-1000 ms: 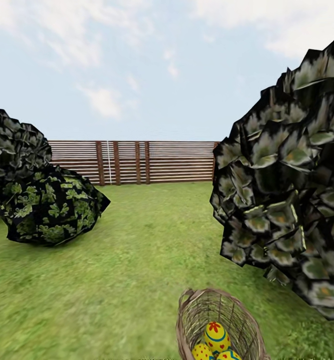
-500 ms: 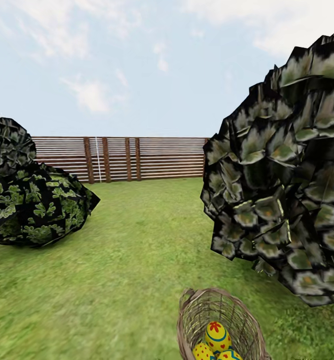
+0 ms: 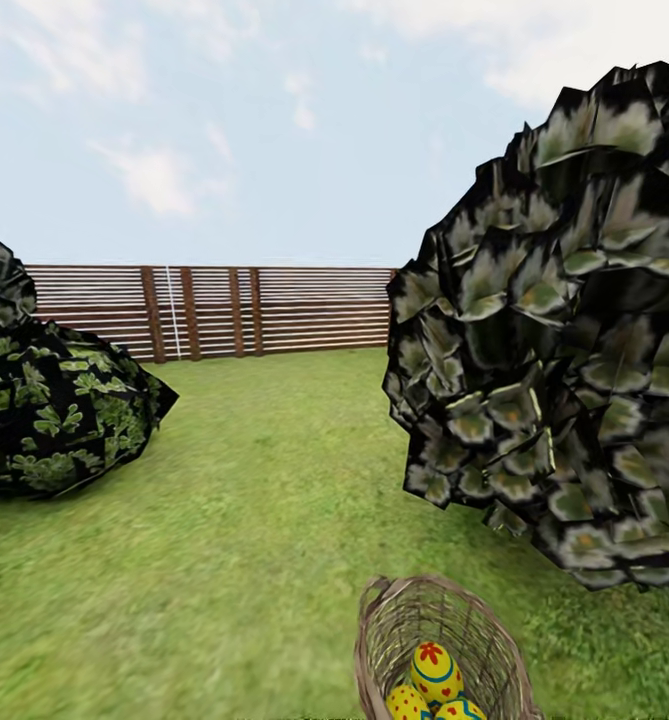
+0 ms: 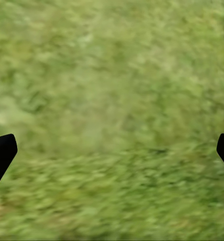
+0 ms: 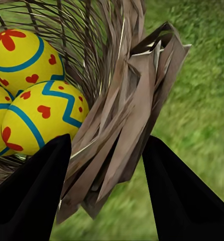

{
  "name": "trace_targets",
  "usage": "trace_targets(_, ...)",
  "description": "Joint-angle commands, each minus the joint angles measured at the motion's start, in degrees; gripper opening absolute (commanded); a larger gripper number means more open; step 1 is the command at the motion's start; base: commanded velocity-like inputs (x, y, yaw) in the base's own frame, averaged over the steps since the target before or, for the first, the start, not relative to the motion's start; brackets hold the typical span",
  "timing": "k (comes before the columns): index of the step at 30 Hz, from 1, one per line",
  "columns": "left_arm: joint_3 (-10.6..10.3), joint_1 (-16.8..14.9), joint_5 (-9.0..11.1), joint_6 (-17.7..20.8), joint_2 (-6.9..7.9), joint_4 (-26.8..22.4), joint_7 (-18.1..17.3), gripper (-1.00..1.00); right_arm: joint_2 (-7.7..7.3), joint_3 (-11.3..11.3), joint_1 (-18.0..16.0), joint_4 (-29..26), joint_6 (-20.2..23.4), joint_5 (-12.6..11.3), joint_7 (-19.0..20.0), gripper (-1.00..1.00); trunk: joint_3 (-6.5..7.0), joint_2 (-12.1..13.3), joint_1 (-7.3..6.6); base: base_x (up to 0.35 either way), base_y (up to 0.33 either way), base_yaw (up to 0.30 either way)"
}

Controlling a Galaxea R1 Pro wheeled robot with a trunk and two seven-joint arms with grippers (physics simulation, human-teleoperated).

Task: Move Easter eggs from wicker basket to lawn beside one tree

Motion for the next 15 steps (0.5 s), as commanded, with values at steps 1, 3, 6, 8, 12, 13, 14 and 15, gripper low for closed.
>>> trace_targets(1, 0.02, 0.0, 0.35, 0.25, -0.02, -0.12, 0.2, 1.0, -0.03, 0.02, -0.05, -0.05, -0.19, -0.19, -0.03, -1.0, -0.15, -0.04, -0.01, 0.0, 0.0, -0.148)
trace_targets(3, 0.02, 0.0, 0.35, 0.25, -0.02, -0.13, 0.21, 1.0, -0.07, 0.0, -0.05, -0.05, -0.19, -0.19, -0.03, -1.0, -0.31, -0.04, -0.01, 0.0, 0.0, -0.148)
trace_targets(6, 0.02, 0.0, 0.35, 0.25, -0.01, -0.13, 0.21, 1.0, -0.06, -0.01, -0.05, -0.05, -0.19, -0.19, -0.03, -1.0, -0.55, -0.04, -0.01, 0.0, 0.0, -0.153)
trace_targets(8, 0.02, 0.0, 0.35, 0.26, -0.02, -0.13, 0.21, 1.0, -0.08, -0.01, -0.05, -0.05, -0.19, -0.19, -0.03, -1.0, -0.71, -0.04, -0.01, 0.0, 0.0, -0.164)
trace_targets(12, 0.1, 0.0, 0.35, 0.25, 0.06, -0.12, 0.21, 1.0, -0.09, -0.01, -0.05, -0.02, -0.69, -0.22, -0.03, -1.0, -1.02, -0.04, -0.01, 0.0, 0.0, -0.169)
trace_targets(13, 0.1, 0.0, 0.35, 0.25, 0.06, -0.13, 0.21, 1.0, -0.09, -0.01, -0.05, 0.0, -1.1, -0.2, -0.03, -1.0, -1.1, -0.04, -0.01, 0.0, 0.0, -0.171)
trace_targets(14, 0.1, 0.0, 0.39, 0.25, 0.06, -0.13, 0.21, 1.0, -0.09, -0.01, -0.05, 0.02, -1.61, -0.17, -0.03, -1.0, -1.18, -0.04, -0.01, 0.0, 0.0, -0.172)
trace_targets(15, 0.15, 0.0, 0.42, 0.25, 0.06, -0.09, 0.21, 1.0, -0.09, -0.01, -0.05, 0.03, -1.89, -0.2, -0.03, -1.0, -1.25, -0.04, -0.01, 0.0, 0.0, -0.172)
